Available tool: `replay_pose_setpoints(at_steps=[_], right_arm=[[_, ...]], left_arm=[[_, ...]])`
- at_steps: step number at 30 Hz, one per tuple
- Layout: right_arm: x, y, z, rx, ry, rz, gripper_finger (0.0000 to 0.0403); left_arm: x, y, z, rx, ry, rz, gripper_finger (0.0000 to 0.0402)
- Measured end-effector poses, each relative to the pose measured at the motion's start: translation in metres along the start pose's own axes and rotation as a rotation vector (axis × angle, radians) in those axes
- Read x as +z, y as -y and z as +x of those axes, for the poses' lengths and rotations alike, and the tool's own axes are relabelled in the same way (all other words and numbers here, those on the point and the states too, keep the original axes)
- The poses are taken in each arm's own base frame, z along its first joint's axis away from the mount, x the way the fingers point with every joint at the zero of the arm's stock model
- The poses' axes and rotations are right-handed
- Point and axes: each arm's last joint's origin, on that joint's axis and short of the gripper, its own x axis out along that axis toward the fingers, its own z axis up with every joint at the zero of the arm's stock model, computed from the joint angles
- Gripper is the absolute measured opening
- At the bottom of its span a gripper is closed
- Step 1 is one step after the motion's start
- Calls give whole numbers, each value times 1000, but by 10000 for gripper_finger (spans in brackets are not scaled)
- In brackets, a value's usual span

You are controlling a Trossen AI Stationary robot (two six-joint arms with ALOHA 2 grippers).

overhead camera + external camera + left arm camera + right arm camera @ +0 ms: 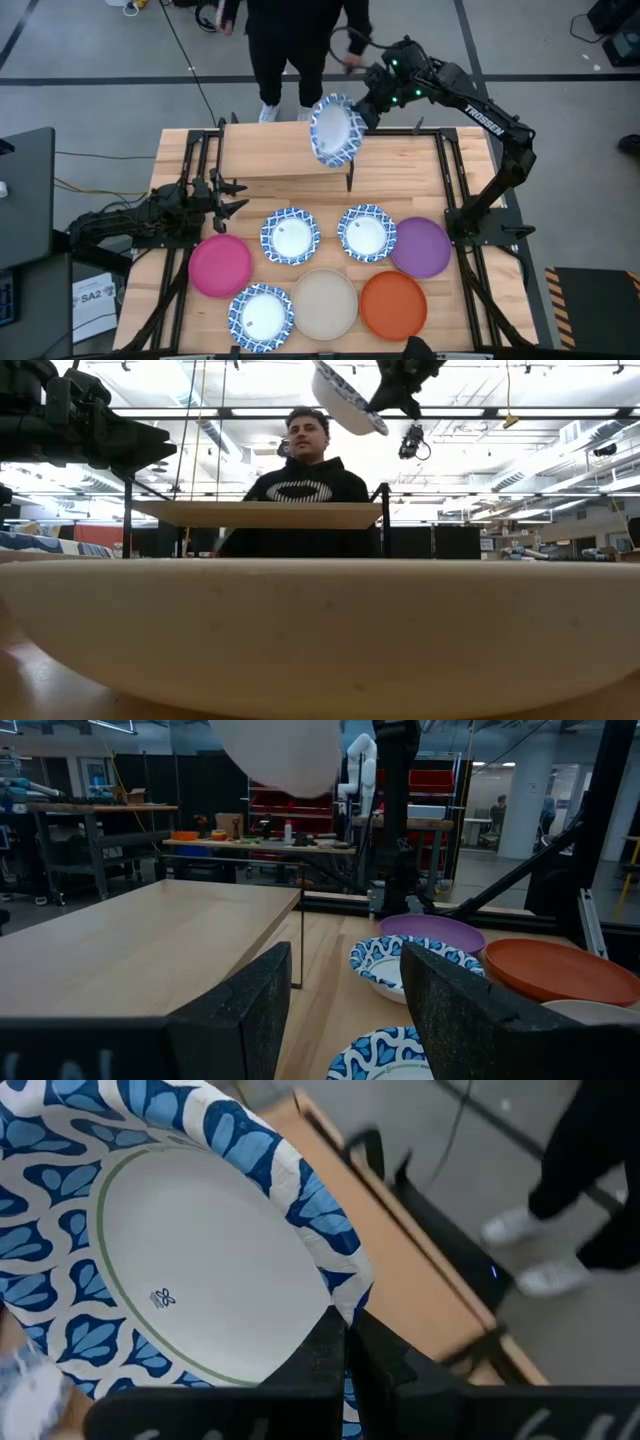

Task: Place and stack plates onto a shelf
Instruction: Put the top right white patterned bowl on the shelf

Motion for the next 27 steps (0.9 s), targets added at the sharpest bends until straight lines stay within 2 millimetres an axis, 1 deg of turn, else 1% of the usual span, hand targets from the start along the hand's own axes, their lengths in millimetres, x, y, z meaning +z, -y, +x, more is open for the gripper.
replay_pose_setpoints(at_steps=[5,9,11,13,19,27], right_arm=[[7,-1,0,17,71,25,12],[8,-1,0,20,82,60,12],[9,0,4,21,79,72,12],[8,3,12,20,57,98,12],[2,18,50,9,-26,137,12],[-7,50,80,-41,-101,203,12]], left_arm=[[0,0,0,0,0,0,196],[0,0,0,0,0,0,196],[0,0,0,0,0,0,196],[0,0,0,0,0,0,196],[0,0,0,0,0,0,196],[0,0,0,0,0,0,196]])
